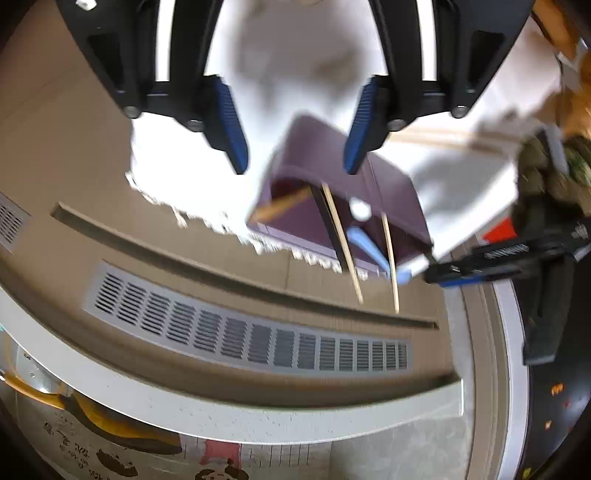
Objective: Organize utensils
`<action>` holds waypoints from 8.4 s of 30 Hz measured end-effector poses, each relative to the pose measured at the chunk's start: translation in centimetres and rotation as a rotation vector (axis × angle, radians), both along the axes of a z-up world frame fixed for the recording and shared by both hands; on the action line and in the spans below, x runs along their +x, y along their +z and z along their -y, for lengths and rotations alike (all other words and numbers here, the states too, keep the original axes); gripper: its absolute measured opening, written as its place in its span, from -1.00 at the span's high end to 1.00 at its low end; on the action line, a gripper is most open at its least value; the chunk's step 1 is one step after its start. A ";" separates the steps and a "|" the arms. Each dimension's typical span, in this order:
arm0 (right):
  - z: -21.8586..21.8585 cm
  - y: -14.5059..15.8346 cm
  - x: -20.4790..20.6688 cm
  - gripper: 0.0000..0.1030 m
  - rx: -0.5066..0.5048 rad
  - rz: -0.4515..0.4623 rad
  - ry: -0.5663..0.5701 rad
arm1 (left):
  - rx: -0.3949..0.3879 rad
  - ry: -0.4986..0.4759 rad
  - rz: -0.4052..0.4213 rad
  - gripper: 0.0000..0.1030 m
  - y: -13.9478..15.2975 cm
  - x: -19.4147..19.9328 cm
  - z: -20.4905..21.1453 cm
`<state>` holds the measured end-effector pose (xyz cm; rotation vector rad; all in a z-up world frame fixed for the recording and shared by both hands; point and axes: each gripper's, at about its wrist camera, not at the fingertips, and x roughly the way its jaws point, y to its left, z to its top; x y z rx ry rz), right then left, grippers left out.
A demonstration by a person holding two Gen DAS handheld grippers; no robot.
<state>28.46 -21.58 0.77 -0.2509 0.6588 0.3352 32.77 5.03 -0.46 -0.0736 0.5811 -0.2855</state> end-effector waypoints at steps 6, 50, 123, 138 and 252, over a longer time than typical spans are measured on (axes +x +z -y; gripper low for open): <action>3.4 -3.3 -4.1 -0.27 -0.066 -0.097 -0.038 | 0.067 -0.045 -0.141 -0.19 -3.0 -4.9 -0.4; 3.1 -7.6 -8.5 0.84 0.115 -0.335 0.075 | 0.080 -0.091 -0.499 -0.50 -9.5 -10.4 -2.2; 1.1 16.2 -7.6 0.80 0.287 0.348 0.000 | -0.167 -0.063 0.491 0.87 18.6 -13.2 4.3; 0.2 14.8 2.4 0.80 0.353 0.412 -0.042 | -0.101 0.014 0.524 0.87 15.8 -1.5 4.4; 2.8 -2.7 -19.5 -0.98 0.185 0.212 -0.343 | 0.153 0.183 0.126 -1.00 -0.1 -23.2 6.2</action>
